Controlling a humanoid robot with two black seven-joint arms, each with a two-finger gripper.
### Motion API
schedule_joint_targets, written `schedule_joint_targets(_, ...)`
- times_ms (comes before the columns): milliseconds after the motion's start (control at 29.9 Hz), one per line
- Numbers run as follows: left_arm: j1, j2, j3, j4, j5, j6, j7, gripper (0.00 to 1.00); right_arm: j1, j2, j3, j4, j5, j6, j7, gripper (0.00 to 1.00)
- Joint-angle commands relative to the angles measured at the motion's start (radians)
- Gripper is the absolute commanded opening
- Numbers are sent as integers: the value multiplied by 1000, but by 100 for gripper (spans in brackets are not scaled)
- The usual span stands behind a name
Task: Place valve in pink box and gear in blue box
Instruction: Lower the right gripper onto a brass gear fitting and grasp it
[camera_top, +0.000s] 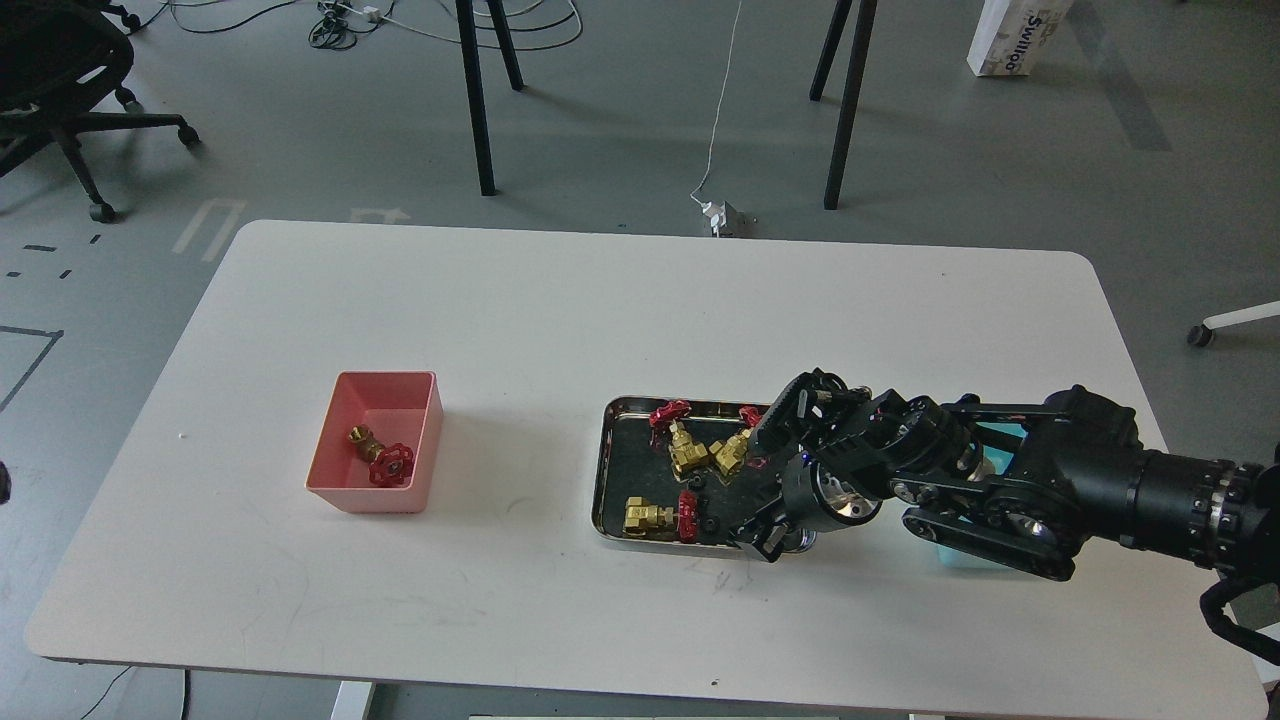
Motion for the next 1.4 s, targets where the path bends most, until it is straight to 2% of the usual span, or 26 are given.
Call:
schedule_joint_targets(0,0,0,0,1,0,0,-1,86,13,-2,-33,2,0,0,-1,48)
schedule_joint_targets(368,-3,2,0,15,2,-2,-1,86,16,-22,-36,29,2,0,-3,45)
schedule_joint_targets(1237,-23,3,0,43,2,0,0,86,28,-57,-38,61,0,0,-6,45)
schedule_joint_targets(1371,-25,3,0,43,2,0,0,86,26,-57,-41,60,-1,0,-6,28)
